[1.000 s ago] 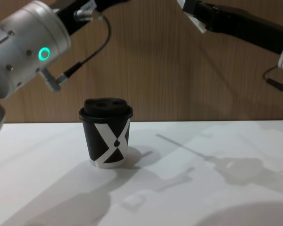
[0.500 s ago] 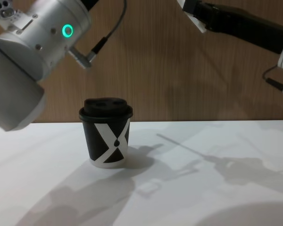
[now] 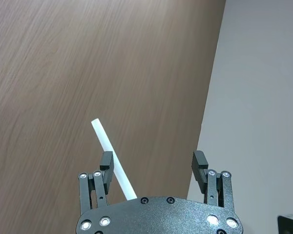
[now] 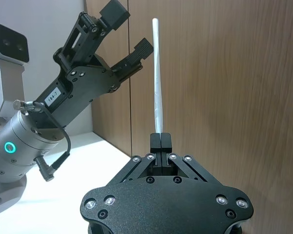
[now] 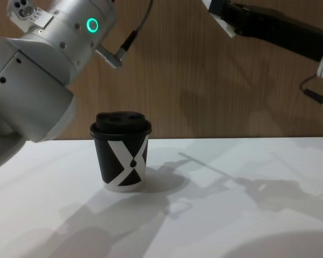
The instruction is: Pick up the straw with one hand, pass it to the other hand, and insert it into the cup.
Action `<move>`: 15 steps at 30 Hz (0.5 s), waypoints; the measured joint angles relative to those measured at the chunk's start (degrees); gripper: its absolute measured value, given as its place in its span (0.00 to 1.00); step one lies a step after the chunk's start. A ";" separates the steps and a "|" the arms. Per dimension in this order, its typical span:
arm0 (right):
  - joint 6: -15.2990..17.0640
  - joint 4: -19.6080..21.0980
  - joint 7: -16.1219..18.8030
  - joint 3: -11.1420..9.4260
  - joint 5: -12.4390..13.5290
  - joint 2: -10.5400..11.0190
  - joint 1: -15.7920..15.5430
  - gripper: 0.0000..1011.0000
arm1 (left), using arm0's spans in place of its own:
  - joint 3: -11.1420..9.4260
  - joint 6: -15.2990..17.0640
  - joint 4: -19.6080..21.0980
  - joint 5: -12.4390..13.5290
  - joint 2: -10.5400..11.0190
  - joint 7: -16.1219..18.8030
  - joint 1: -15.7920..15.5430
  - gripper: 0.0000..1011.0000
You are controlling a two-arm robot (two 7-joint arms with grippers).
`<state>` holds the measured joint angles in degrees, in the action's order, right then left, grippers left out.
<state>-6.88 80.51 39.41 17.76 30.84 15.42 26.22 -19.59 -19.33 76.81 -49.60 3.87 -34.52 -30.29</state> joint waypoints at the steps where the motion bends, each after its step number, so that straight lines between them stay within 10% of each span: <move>1: 0.00 0.00 0.00 0.00 0.00 0.00 0.00 0.00 | 0.06 0.07 -0.18 -0.27 -0.22 -0.06 -0.09 0.99; 15: 0.00 0.01 0.01 0.00 0.00 0.00 0.00 0.00 | 0.41 0.74 -1.54 -1.64 -1.50 0.13 -0.19 0.99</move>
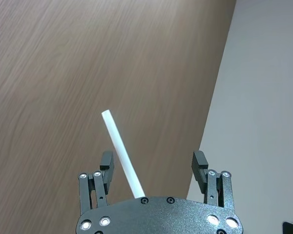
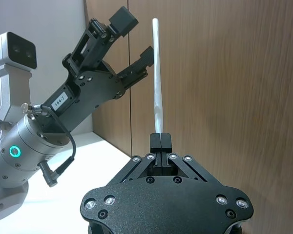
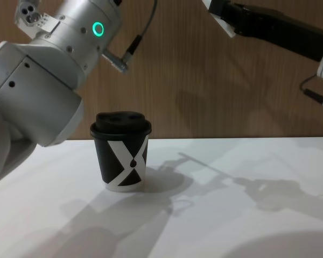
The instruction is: Pick up the straw with one hand, pass it to the other hand, and insert it into the cup.
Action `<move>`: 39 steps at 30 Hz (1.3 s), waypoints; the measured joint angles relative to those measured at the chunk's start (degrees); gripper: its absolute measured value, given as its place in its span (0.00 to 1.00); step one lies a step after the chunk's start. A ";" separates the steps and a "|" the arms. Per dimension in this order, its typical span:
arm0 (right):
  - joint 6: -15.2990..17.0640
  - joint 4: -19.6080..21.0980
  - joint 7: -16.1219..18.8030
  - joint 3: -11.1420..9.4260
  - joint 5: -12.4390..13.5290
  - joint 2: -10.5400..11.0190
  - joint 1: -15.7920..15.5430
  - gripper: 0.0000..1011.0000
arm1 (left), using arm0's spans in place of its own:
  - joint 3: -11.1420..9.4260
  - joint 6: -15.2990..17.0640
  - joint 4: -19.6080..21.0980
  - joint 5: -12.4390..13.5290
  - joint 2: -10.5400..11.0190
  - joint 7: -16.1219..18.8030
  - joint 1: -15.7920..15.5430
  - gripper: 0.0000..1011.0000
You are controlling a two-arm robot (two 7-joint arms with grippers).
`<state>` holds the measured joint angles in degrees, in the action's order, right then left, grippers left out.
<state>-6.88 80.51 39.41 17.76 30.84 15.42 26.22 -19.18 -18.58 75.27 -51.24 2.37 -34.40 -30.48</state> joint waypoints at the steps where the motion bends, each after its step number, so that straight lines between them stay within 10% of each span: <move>1: 0.00 0.00 0.00 0.00 0.00 0.00 0.00 0.00 | 0.02 0.03 -0.10 -0.05 -0.05 0.03 0.02 0.99; 39: 0.00 0.00 0.00 0.00 0.00 0.00 0.00 0.00 | -0.82 1.90 -7.39 -1.68 -2.42 -1.95 -3.10 0.93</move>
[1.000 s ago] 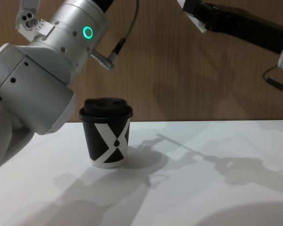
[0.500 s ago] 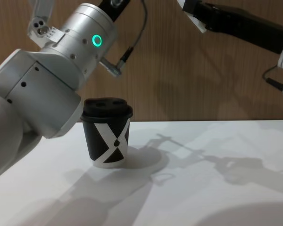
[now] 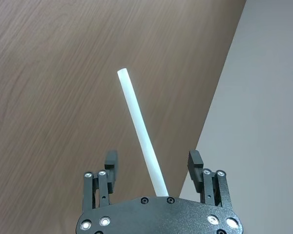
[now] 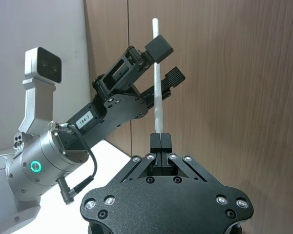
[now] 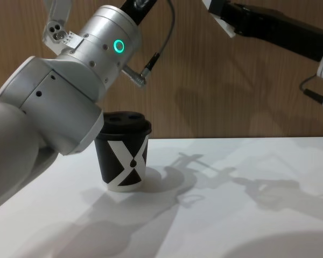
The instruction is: Pick up the straw with one hand, pass it to the other hand, and insert it into the cup.
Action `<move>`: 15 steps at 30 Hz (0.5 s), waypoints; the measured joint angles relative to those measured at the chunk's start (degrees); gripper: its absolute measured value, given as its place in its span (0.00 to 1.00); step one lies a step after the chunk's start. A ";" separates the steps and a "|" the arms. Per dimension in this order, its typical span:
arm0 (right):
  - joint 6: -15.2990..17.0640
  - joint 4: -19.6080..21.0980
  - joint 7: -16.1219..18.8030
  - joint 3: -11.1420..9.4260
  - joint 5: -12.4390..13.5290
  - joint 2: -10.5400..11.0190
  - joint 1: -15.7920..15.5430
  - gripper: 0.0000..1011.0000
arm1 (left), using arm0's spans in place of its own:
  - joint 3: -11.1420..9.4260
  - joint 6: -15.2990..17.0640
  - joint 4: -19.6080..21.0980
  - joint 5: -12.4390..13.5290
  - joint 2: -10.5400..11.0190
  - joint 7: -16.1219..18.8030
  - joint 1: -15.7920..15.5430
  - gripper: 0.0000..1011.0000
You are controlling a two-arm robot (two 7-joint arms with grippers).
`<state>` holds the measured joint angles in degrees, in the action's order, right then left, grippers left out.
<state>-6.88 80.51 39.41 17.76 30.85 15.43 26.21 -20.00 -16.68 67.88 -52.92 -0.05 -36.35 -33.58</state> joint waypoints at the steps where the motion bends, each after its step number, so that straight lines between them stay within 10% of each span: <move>1: 0.00 0.00 0.00 0.00 0.00 0.00 0.00 0.00 | 0.06 0.00 -0.21 -0.09 -0.07 -0.06 -0.10 0.90; 15: 0.00 0.00 0.00 0.00 0.00 0.00 0.00 0.00 | 0.45 -1.05 -1.58 -0.28 -0.48 -1.55 -0.87 0.47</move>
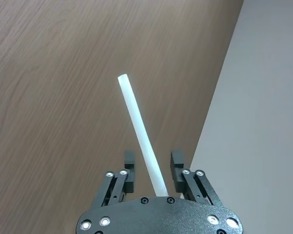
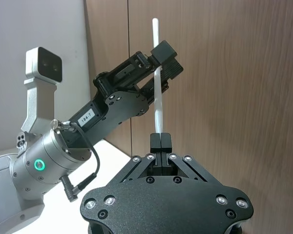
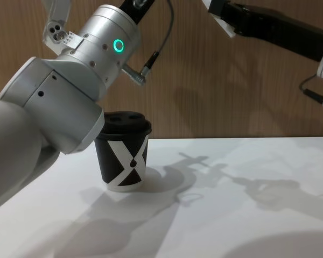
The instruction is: Pick up the straw with one hand, pass it to the other hand, and insert it into the cup.
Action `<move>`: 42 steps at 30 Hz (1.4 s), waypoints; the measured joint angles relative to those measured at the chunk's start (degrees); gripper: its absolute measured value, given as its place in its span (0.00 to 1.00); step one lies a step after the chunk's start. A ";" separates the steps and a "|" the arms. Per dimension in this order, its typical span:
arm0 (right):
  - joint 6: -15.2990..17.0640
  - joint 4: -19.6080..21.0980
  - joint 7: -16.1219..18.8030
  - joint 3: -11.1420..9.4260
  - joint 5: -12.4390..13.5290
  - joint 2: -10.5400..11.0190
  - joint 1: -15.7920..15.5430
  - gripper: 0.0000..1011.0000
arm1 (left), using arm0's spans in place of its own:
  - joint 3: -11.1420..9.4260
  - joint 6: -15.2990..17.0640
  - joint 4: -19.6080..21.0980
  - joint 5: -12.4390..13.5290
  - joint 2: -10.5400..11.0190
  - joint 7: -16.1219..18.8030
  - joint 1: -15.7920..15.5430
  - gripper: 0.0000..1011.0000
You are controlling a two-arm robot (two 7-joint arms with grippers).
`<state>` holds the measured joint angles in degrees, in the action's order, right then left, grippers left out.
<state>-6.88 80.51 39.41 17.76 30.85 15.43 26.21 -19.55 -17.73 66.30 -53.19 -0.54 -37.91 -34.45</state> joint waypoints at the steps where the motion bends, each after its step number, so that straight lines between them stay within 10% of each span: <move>1: 0.00 0.00 0.00 0.00 0.00 0.00 0.00 0.00 | 0.00 -0.03 -0.06 0.01 0.00 -0.12 -0.03 0.45; 10: 0.00 0.00 0.00 0.00 0.00 0.00 0.00 0.00 | -0.43 -0.17 -0.69 0.11 0.15 -1.58 -0.85 0.16; 21: 0.01 0.00 0.00 0.00 0.00 0.00 0.00 0.02 | -1.20 -0.12 -0.55 0.24 0.64 -2.57 -1.25 0.06; 42: 0.00 0.00 0.00 0.00 -0.01 0.00 0.00 0.65 | -1.56 -0.27 3.30 2.91 2.98 -0.39 -0.03 0.00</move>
<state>-6.88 80.51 39.41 17.76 30.84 15.43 26.21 -21.12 -18.00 69.60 -50.28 2.45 -38.30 -34.48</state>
